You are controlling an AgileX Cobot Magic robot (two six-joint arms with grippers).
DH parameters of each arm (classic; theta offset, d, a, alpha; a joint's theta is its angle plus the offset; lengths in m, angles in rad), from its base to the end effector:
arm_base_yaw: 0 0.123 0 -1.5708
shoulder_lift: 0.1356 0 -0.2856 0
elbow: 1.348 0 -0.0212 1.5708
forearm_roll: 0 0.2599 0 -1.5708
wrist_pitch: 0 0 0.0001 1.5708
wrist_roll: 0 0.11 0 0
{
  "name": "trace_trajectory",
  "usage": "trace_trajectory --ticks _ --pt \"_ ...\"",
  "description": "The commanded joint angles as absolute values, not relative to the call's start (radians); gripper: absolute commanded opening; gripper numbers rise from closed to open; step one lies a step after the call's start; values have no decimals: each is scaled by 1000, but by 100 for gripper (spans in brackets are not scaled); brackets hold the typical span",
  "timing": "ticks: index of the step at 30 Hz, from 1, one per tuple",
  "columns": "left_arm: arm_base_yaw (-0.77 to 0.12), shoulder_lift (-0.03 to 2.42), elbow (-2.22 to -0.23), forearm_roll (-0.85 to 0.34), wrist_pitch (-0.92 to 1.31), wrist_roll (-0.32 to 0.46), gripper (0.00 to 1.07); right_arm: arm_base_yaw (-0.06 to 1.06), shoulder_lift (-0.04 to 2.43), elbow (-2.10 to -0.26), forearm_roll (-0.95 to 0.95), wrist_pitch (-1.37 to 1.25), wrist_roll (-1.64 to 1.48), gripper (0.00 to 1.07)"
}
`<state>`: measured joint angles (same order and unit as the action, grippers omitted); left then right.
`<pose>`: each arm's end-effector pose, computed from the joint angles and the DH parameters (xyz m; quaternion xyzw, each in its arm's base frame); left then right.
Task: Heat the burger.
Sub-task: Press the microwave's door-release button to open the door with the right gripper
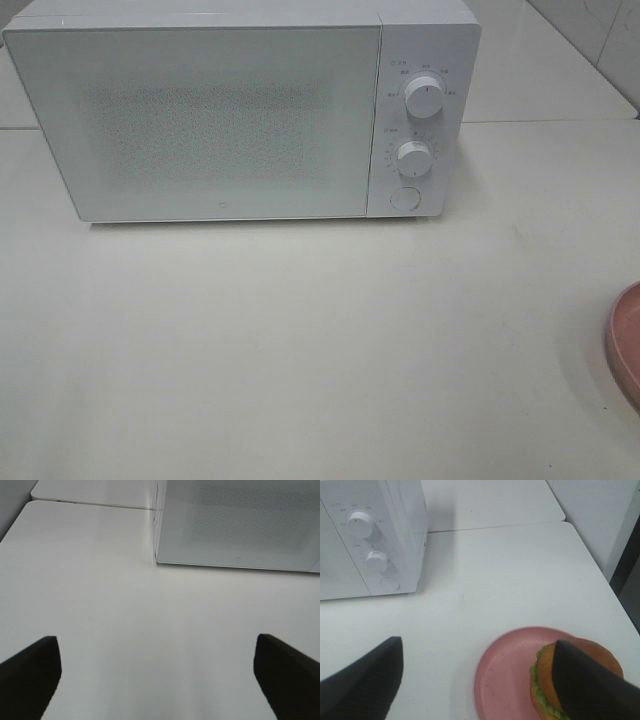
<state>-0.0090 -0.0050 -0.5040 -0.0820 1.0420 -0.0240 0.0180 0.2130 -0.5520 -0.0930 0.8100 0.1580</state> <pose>0.0189 -0.0080 0.2764 -0.0050 0.8452 -0.0498 0.5321 0.0614 -0.0063 0.3063 0.0502 0.8266 0.0034 0.5605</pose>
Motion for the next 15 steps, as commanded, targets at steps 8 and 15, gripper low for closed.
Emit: trace_trajectory --ticks 8,15 --pt "-8 -25 -503 -81 1033 -24 100 13 351 -557 -100 655 159 74" --pt "-8 -25 -503 -81 1033 -24 100 13 427 -557 -100 622 159 74"
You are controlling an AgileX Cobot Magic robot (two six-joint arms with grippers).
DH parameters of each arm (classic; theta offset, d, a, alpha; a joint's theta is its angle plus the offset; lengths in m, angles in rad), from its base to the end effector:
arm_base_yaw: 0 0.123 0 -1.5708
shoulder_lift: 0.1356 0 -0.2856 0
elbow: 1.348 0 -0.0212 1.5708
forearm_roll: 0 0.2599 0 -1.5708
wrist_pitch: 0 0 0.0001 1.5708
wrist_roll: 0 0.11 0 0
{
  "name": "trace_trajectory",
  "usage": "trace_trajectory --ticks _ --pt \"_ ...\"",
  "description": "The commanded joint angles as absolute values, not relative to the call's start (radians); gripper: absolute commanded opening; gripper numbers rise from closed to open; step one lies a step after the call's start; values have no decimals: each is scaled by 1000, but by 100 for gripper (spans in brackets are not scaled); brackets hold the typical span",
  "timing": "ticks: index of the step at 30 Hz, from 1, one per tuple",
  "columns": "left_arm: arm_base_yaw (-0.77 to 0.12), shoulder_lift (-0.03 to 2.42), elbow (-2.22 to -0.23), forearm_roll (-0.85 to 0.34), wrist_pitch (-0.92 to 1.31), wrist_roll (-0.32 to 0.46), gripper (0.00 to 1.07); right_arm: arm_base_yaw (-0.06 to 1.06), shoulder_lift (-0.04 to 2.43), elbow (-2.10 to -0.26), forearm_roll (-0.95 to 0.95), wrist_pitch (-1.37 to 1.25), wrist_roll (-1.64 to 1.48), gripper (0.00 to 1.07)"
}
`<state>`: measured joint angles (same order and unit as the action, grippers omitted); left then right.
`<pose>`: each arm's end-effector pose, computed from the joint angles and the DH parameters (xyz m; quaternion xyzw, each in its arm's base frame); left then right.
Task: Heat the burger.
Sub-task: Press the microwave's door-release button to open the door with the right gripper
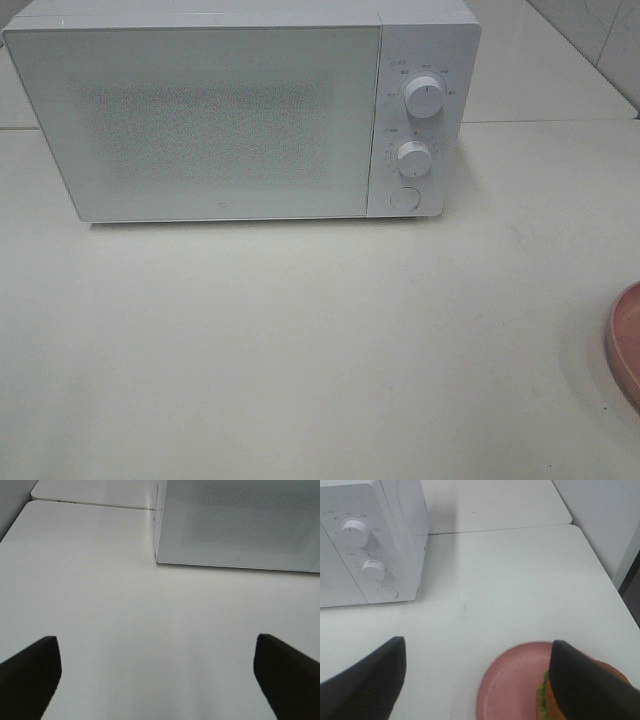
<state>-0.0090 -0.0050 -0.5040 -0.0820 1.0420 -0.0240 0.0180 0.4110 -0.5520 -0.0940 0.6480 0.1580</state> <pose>0.0189 -0.0080 0.2764 -0.0050 0.8452 -0.0498 0.5321 0.1048 -0.0044 0.3063 0.0427 0.8371 0.0038 0.5454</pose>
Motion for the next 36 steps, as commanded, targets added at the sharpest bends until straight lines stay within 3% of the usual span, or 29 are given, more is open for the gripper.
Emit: trace_trajectory --ticks 1,19,29,36 --pt "-8 -25 -503 -81 1033 -24 100 13 454 -557 -100 606 159 74" --pt "-8 -25 -503 -81 1033 -24 100 13 702 -546 -101 423 162 74" --pt "-8 -25 -503 -81 1033 -24 100 13 810 -367 -104 -31 162 74" --pt "-8 -25 -503 -81 1033 -24 100 13 921 -341 -86 -172 163 73"
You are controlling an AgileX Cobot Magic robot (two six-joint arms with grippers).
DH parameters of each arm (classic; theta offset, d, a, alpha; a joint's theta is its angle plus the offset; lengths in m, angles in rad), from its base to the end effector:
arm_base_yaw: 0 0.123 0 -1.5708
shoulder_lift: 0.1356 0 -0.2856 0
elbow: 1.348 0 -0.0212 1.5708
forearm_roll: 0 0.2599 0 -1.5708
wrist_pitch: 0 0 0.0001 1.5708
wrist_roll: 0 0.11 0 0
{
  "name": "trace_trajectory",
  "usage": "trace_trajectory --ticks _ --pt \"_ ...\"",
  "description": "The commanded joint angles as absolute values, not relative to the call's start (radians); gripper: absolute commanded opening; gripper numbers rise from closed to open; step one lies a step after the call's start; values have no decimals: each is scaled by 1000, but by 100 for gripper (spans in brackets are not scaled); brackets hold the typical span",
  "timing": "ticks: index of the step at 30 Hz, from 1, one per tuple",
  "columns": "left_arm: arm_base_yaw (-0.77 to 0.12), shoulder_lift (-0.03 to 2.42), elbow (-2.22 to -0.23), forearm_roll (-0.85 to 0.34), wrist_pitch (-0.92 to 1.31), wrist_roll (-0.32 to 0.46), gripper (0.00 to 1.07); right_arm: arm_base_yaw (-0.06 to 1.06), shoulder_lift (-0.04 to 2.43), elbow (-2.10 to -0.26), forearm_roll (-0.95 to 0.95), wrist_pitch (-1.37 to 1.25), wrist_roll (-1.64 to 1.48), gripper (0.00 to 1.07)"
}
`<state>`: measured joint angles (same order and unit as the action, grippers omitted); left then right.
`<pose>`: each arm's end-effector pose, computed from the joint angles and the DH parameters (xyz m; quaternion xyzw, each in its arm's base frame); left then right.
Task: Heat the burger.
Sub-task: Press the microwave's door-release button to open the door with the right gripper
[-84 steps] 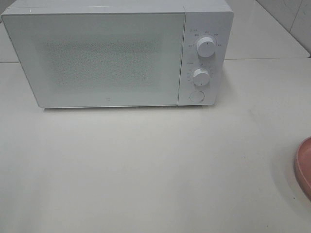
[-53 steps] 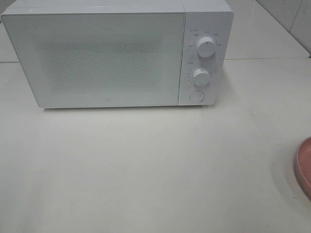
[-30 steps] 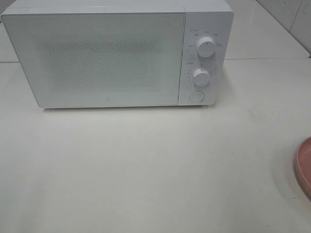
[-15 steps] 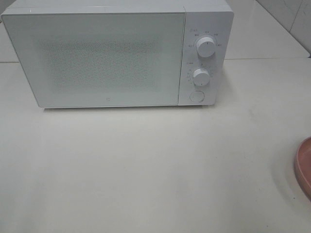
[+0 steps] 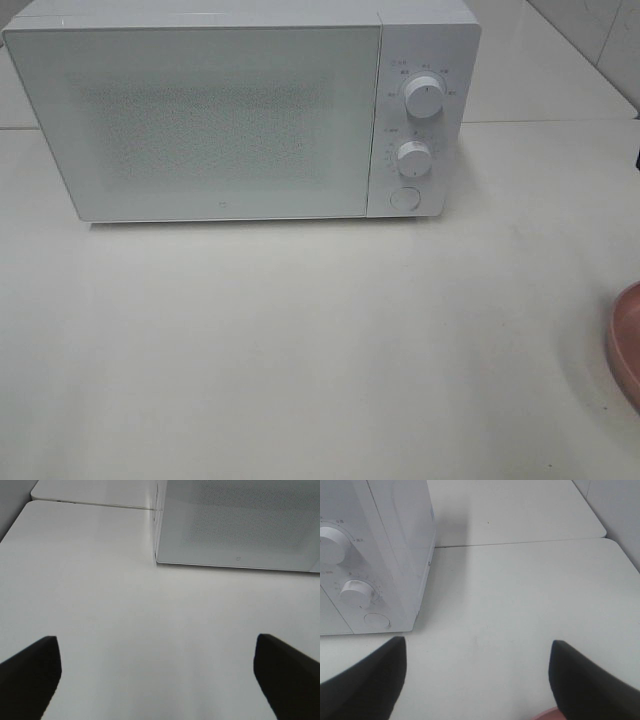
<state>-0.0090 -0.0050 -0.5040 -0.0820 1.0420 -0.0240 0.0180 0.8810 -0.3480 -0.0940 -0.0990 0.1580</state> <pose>0.0189 -0.0080 0.2764 -0.0050 0.8452 -0.0498 0.5321 0.1967 0.0046 0.2354 0.0164 0.8185 0.0275 0.5737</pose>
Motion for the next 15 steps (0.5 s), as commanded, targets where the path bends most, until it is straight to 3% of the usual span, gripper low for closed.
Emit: trace_trajectory --ticks 1,15 --pt "-8 -25 -503 -81 1033 -24 100 13 943 -341 -76 -187 164 73" --pt "-8 -25 -503 -81 1033 -24 100 13 1176 -279 -65 -640 109 73"
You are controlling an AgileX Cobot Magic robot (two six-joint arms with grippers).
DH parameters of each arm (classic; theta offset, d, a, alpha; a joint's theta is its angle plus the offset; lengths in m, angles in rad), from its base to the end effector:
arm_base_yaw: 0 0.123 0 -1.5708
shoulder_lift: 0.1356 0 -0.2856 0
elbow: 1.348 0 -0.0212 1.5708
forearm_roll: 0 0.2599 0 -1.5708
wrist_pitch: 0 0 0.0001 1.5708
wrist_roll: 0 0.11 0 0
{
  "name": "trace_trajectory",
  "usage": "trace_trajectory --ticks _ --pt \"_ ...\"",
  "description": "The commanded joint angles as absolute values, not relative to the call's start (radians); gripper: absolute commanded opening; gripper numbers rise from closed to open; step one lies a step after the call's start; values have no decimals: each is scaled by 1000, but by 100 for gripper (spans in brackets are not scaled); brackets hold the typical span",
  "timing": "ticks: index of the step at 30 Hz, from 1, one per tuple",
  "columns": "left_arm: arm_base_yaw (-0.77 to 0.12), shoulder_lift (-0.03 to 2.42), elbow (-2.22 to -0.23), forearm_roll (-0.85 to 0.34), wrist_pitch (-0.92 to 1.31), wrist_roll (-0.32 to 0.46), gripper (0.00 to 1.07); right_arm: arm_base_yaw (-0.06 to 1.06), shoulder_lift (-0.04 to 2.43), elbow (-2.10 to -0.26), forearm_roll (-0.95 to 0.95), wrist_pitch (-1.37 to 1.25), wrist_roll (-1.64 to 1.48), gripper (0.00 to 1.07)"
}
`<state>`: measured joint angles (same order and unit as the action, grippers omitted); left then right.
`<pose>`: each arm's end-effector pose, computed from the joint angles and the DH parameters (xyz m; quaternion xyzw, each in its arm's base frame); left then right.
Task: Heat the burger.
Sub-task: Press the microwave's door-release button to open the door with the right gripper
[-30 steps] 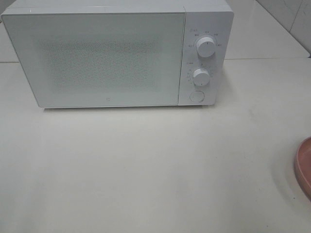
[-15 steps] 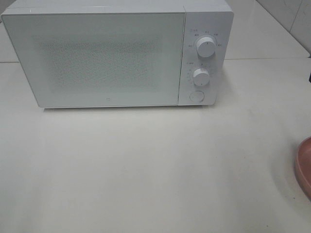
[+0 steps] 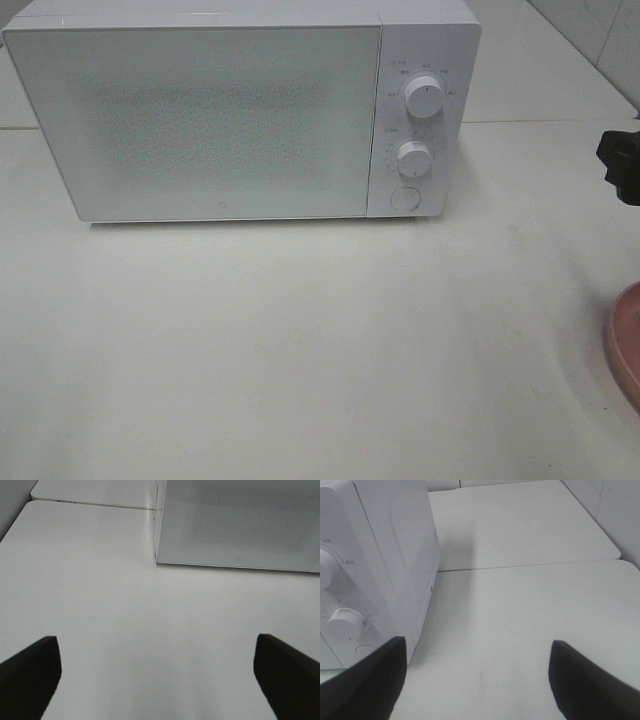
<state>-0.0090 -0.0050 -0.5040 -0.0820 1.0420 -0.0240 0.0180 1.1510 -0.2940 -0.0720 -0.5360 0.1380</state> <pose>0.0189 -0.0080 0.2764 -0.0050 0.8452 -0.0498 0.5321 0.2281 0.0081 0.2058 0.0114 0.7850 0.0435 0.6179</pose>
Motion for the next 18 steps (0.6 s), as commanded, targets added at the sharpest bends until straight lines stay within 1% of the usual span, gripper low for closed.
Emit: trace_trajectory --ticks 1,5,6,7,8,9,10,11,12,13,14,15,16,17,18 --pt "-8 -25 -503 -81 1033 -24 100 13 1201 -266 -65 -693 102 73" --pt "-8 -25 -503 -81 1033 -24 100 17 1237 -245 -53 -759 101 73" --pt "-8 -25 -503 -81 1033 -24 100 56 1259 -237 -10 -786 92 73" --pt "-8 -25 -503 -81 1033 -24 100 56 1259 -237 -10 -786 92 73" --pt "-8 -25 -503 -81 1033 -24 100 77 1267 -235 10 -795 76 73" --pt "-8 -25 -503 -81 1033 -24 100 137 1287 -231 60 -816 20 73" --pt "-8 -25 -503 -81 1033 -24 100 137 1287 -231 60 -816 20 73" --pt "-8 -25 -503 -81 1033 -24 100 204 1312 -231 126 -841 -60 73" --pt "-8 -25 -503 -81 1033 -24 100 230 1324 -231 155 -859 -98 73" --pt "-8 -25 -503 -81 1033 -24 100 230 1324 -231 155 -859 -98 73" --pt "-8 -25 -503 -81 1033 -24 100 285 1355 -231 223 -897 -158 73" --pt "-8 -25 -503 -81 1033 -24 100 285 1355 -231 223 -897 -158 73" --pt "-8 -25 -503 -81 1033 -24 100 344 1389 -231 293 -947 -208 73" --pt "-8 -25 -503 -81 1033 -24 100 368 1402 -231 328 -971 -222 73" --pt "-8 -25 -503 -81 1033 -24 100 368 1402 -231 328 -971 -222 73"
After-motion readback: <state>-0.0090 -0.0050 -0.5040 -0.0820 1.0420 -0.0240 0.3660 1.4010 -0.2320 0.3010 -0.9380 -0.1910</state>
